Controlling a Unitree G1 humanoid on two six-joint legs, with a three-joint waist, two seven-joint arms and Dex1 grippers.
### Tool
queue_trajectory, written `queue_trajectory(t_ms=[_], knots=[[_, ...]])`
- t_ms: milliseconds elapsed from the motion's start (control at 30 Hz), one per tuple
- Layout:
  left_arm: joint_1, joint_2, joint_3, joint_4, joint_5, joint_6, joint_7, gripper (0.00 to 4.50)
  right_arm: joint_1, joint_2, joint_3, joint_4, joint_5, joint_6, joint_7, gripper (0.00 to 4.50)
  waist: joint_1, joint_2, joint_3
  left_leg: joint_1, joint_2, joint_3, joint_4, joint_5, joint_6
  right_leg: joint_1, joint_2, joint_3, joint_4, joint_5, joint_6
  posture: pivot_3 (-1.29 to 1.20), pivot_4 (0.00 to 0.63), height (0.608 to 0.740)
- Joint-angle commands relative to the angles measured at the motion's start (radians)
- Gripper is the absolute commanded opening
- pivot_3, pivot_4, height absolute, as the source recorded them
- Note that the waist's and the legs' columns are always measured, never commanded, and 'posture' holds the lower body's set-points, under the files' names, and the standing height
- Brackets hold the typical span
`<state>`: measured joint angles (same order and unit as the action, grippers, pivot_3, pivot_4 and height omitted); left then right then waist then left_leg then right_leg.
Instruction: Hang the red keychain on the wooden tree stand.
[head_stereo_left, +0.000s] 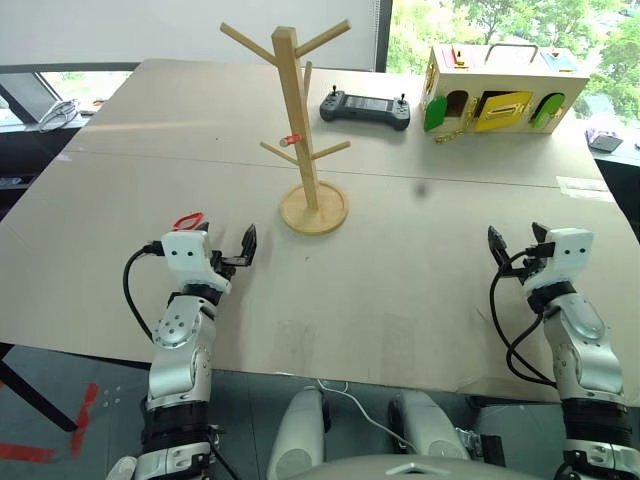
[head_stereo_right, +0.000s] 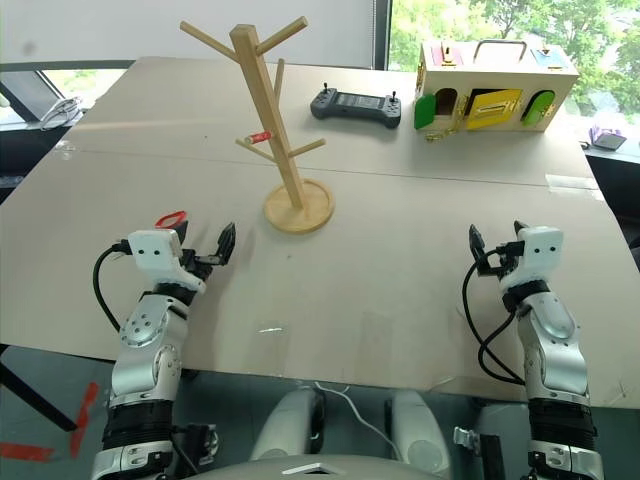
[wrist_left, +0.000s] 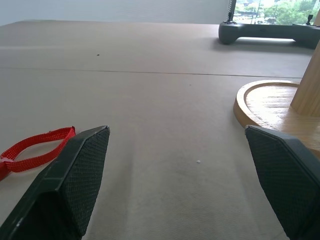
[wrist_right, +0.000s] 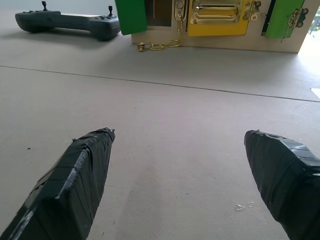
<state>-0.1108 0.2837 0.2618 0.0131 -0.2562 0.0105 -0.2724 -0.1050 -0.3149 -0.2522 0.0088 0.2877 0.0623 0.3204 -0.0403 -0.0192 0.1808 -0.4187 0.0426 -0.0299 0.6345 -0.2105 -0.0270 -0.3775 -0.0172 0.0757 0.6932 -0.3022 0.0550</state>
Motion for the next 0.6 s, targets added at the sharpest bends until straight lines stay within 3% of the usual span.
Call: queue_trajectory(t_ms=[33,600], knots=[[-0.012,0.007,-0.009,-0.003,0.004,-0.013,-0.014,4.50,0.006,0.001,-0.022,-0.033,0.001,-0.019,-0.015,4.45,0.000,0.000,0.000,0.000,0.000,0.000,0.000,0.000,0.000,0.000,0.000,0.000,0.000,0.000,0.000,0.00,0.150,0.740],[-0.033,0.006,-0.018,0.014,0.002,-0.018,-0.012,4.50,0.023,-0.010,-0.025,-0.034,0.007,-0.028,0.000,4.45,0.000,0.000,0.000,0.000,0.000,0.000,0.000,0.000,0.000,0.000,0.000,0.000,0.000,0.000,0.000,0.00,0.150,0.740]])
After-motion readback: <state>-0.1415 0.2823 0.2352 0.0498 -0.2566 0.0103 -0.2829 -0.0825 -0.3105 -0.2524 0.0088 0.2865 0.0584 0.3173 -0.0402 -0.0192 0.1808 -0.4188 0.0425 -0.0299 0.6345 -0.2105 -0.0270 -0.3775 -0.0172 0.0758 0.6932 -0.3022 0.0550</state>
